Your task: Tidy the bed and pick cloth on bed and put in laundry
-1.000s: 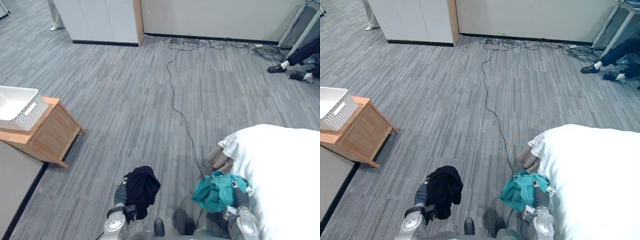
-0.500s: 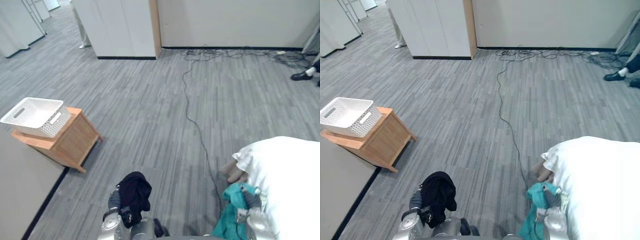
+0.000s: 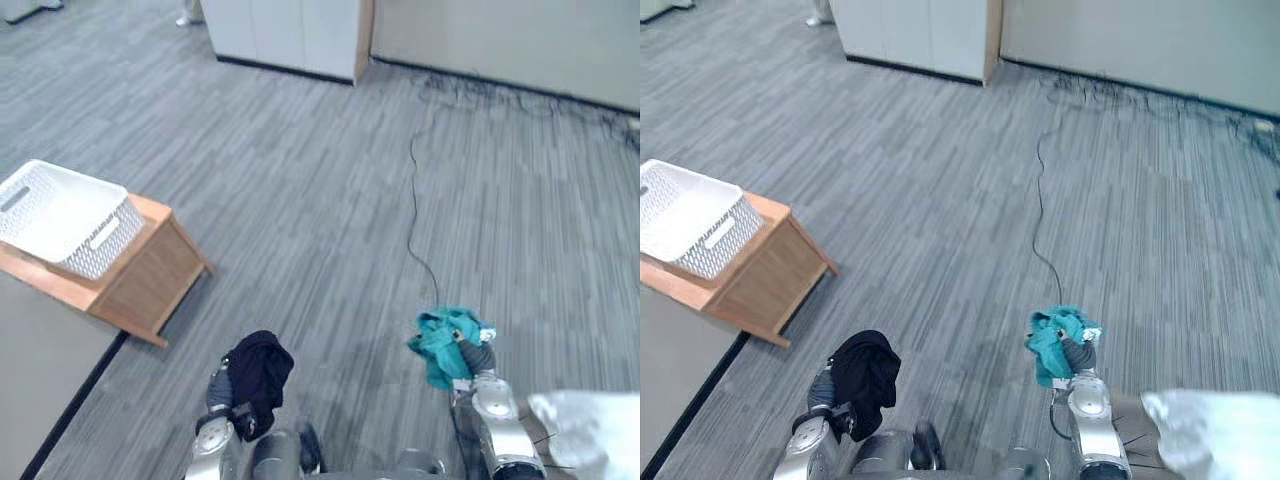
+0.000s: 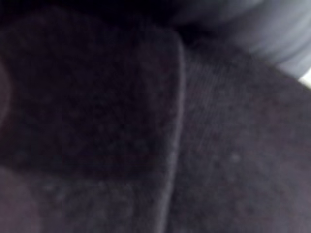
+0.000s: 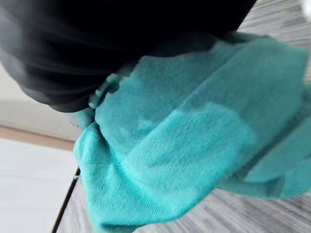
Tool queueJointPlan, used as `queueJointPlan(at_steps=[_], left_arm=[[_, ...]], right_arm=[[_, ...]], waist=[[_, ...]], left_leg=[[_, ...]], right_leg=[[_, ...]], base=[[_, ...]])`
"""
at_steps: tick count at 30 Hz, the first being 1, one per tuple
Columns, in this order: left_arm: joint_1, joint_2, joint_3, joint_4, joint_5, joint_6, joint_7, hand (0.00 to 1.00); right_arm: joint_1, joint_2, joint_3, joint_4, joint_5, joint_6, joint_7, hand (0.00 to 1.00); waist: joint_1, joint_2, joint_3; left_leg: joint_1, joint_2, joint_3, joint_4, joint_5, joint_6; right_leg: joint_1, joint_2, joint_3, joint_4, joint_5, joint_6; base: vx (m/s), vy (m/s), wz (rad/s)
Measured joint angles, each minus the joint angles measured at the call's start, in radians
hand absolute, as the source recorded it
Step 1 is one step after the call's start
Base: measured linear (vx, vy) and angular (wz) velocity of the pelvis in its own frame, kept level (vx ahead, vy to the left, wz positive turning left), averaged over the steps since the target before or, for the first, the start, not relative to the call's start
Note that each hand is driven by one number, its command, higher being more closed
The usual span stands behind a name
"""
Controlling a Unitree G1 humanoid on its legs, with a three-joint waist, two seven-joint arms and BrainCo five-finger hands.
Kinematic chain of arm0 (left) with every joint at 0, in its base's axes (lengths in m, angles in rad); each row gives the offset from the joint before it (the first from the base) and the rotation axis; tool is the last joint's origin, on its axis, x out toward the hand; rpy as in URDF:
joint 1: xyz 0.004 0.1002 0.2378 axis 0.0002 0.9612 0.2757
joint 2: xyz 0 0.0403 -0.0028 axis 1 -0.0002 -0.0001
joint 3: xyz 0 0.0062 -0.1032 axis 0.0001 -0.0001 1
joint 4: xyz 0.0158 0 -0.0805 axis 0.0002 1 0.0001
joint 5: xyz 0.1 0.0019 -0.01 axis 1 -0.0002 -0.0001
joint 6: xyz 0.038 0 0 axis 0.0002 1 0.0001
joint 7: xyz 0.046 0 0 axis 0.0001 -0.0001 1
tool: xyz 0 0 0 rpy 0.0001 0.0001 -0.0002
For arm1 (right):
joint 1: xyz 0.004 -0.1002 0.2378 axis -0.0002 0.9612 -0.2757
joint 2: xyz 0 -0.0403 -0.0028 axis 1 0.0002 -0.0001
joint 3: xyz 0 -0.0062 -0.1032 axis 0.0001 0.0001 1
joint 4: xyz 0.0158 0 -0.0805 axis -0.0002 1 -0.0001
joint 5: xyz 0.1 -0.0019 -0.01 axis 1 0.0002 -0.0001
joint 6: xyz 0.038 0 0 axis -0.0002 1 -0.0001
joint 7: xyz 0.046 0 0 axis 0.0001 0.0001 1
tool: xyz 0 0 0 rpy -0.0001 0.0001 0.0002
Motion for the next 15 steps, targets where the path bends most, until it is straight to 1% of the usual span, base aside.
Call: queueJointPlan(at_steps=[1, 2, 3, 4, 5, 6, 7, 8, 9, 10, 11, 12, 13, 14, 15], left_arm=[[-0.005, 0.007, -0.012, 0.000, 0.000, 0.000, -0.001, 1.00], [-0.012, 0.013, -0.026, 0.001, -0.002, -0.001, -0.001, 1.00], [-0.033, 0.011, -0.048, 0.008, -0.004, 0.000, -0.002, 1.00], [-0.043, 0.009, -0.058, 0.016, -0.005, 0.000, -0.002, 1.00], [-0.061, 0.008, -0.070, 0.035, -0.006, -0.001, -0.003, 1.00], [-0.087, 0.005, -0.081, 0.072, -0.005, -0.001, -0.006, 1.00], [-0.092, 0.003, -0.083, 0.087, -0.005, -0.001, -0.007, 1.00], [-0.089, 0.005, -0.084, 0.116, -0.004, 0.000, -0.011, 1.00], [-0.075, 0.005, -0.082, 0.118, -0.005, 0.000, -0.013, 1.00], [-0.035, 0.007, -0.074, 0.124, -0.006, 0.000, -0.017, 1.00], [-0.018, -0.003, -0.067, 0.128, -0.009, 0.000, -0.020, 1.00], [-0.008, -0.026, -0.068, 0.128, -0.014, -0.001, -0.020, 1.00], [-0.002, -0.041, -0.064, 0.127, -0.017, -0.002, -0.020, 1.00], [0.006, -0.069, -0.064, 0.127, -0.046, -0.001, -0.024, 1.00], [0.007, -0.083, -0.065, 0.128, -0.059, 0.000, -0.027, 1.00]], right_arm=[[0.007, 0.001, 0.000, -0.007, 0.000, 0.000, 0.000, 1.00], [0.020, 0.002, -0.001, -0.022, 0.000, 0.000, 0.000, 1.00], [0.040, 0.002, -0.011, -0.039, 0.000, 0.001, 0.000, 1.00], [0.044, 0.002, -0.013, -0.040, 0.000, 0.001, -0.001, 1.00], [0.049, 0.003, -0.022, -0.042, 0.000, 0.001, -0.001, 1.00], [0.051, 0.006, -0.034, -0.043, -0.001, 0.003, -0.001, 1.00], [0.053, 0.009, -0.036, -0.048, -0.002, 0.004, 0.000, 1.00], [0.076, 0.020, -0.035, -0.084, -0.016, 0.006, 0.013, 1.00], [0.090, 0.023, -0.030, -0.101, -0.027, 0.008, 0.021, 1.00], [0.110, 0.013, -0.014, -0.117, -0.046, 0.008, 0.039, 1.00], [0.105, 0.006, -0.006, -0.108, -0.055, 0.013, 0.041, 1.00], [0.101, -0.013, 0.008, -0.108, -0.061, 0.013, 0.043, 1.00], [0.096, -0.027, 0.019, -0.109, -0.062, 0.013, 0.043, 1.00], [0.071, -0.053, 0.045, -0.109, -0.062, 0.018, 0.046, 1.00], [0.042, -0.060, 0.060, -0.107, -0.062, 0.026, 0.051, 1.00]], waist=[[-0.013, 0.001, 0.000], [-0.018, 0.006, 0.004], [-0.038, 0.004, 0.004], [-0.048, 0.005, 0.005], [-0.052, 0.009, 0.009], [-0.056, 0.005, 0.019], [-0.056, 0.008, 0.025], [-0.057, 0.010, 0.036], [-0.058, 0.012, 0.034], [-0.061, 0.037, 0.017], [-0.057, 0.067, 0.001], [-0.055, 0.102, 0.003], [-0.049, 0.119, 0.008], [-0.028, 0.157, 0.028], [-0.004, 0.160, 0.050]], left_leg=[[0.030, -0.004, -0.028, -0.029, 0.003, -0.007], [0.052, -0.011, -0.058, -0.052, 0.006, -0.012], [0.083, -0.013, -0.113, -0.084, 0.010, -0.031], [0.092, -0.011, -0.144, -0.091, 0.010, -0.036], [0.109, -0.002, -0.171, -0.093, -0.002, -0.055], [0.161, 0.014, -0.214, -0.107, -0.032, -0.096], [0.183, 0.023, -0.229, -0.110, -0.050, -0.113], [0.255, 0.053, -0.257, -0.118, -0.109, -0.163], [0.289, 0.074, -0.269, -0.116, -0.141, -0.175], [0.333, 0.138, -0.299, -0.069, -0.180, -0.207], [0.260, 0.196, -0.309, 0.120, -0.165, -0.193], [0.163, 0.258, -0.312, 0.332, -0.113, -0.117], [0.098, 0.300, -0.312, 0.453, -0.049, -0.075], [-0.032, 0.383, -0.332, 0.699, 0.136, -0.044], [-0.112, 0.382, -0.354, 0.871, 0.103, -0.062]], right_leg=[[-0.032, 0.009, -0.026, -0.049, -0.014, -0.012], [-0.069, 0.012, -0.038, -0.115, -0.024, -0.019], [-0.126, 0.017, -0.043, -0.334, -0.012, -0.023], [-0.139, 0.015, -0.038, -0.486, 0.023, -0.028], [-0.147, 0.015, -0.018, -0.626, 0.076, -0.025], [-0.156, 0.006, 0.044, -0.784, 0.150, 0.008], [-0.163, -0.002, 0.077, -0.816, 0.167, 0.028], [-0.165, -0.021, 0.139, -0.832, 0.180, 0.053], [-0.161, -0.019, 0.155, -0.812, 0.176, 0.055], [-0.173, 0.027, 0.163, -0.687, 0.227, 0.081], [-0.190, 0.058, 0.160, -0.581, 0.242, 0.065], [-0.173, 0.095, 0.128, -0.549, 0.216, 0.004], [-0.154, 0.123, 0.107, -0.553, 0.199, -0.014], [-0.083, 0.180, 0.084, -0.591, 0.174, -0.062], [-0.002, 0.212, 0.083, -0.636, 0.169, -0.077]], base=[[0.50, 0.029, 0.96], [0.61, -0.092, 1.29], [0.62, -0.144, 1.36], [0.53, -0.178, 1.41], [0.46, -0.220, 1.22], [0.48, -0.242, 1.02], [0.76, -0.429, 1.17], [0.65, -0.403, 0.87], [0.83, -0.531, 1.02], [0.74, -0.477, 0.71], [0.90, -0.639, 0.65], [0.73, -0.555, 0.35], [0.72, -0.523, 0.06], [0.70, -0.382, -0.20], [0.68, -0.334, -0.27]])
